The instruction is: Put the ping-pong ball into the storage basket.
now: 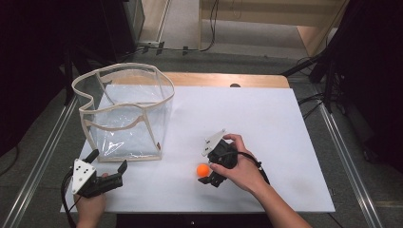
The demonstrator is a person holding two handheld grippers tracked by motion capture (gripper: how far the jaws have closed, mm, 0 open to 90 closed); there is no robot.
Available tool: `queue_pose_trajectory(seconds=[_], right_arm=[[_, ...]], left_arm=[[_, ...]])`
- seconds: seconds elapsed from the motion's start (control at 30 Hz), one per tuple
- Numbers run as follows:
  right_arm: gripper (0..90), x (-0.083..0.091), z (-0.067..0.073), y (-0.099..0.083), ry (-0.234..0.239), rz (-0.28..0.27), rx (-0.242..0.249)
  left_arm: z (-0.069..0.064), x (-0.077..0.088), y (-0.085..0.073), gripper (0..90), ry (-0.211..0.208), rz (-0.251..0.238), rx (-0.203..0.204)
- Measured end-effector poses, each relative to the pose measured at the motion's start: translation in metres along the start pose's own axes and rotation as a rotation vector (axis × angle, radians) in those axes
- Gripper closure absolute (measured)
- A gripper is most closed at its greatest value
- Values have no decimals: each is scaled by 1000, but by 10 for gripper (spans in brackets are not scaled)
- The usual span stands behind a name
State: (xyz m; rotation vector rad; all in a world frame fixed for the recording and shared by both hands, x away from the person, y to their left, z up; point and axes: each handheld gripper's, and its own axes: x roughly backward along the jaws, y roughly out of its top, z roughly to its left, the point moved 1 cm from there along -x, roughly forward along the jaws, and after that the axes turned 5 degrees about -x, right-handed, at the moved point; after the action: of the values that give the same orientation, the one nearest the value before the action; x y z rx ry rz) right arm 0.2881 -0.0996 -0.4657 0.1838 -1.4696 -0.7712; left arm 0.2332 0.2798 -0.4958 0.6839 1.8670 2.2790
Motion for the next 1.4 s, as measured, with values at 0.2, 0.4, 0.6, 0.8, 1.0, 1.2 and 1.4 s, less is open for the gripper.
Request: queue_pose_trajectory(seconds=[0.2, 0.4, 0.6, 0.8, 1.0, 1.2, 1.4], right_arm=[[0, -7, 1, 1, -7, 36, -8], [0, -17, 1, 2, -28, 95, 2], [0, -22, 1, 2, -34, 125, -8], [0, -26, 1, 2, -23, 144, -11], [64, -32, 1, 3, -41, 179, -12], [127, -35, 1, 4, -38, 185, -23], [235, -38, 0, 5, -43, 210, -17]], left_arm=[[0, 0, 0, 0, -2, 0, 1], [1, 0, 0, 0, -2, 1, 2], [0, 0, 0, 0, -2, 1, 2], [0, 0, 0, 0, -1, 1, 2], [1, 1, 0, 0, -1, 1, 4], [1, 1, 0, 0, 0, 1, 5], [1, 1, 0, 0, 0, 0, 6]])
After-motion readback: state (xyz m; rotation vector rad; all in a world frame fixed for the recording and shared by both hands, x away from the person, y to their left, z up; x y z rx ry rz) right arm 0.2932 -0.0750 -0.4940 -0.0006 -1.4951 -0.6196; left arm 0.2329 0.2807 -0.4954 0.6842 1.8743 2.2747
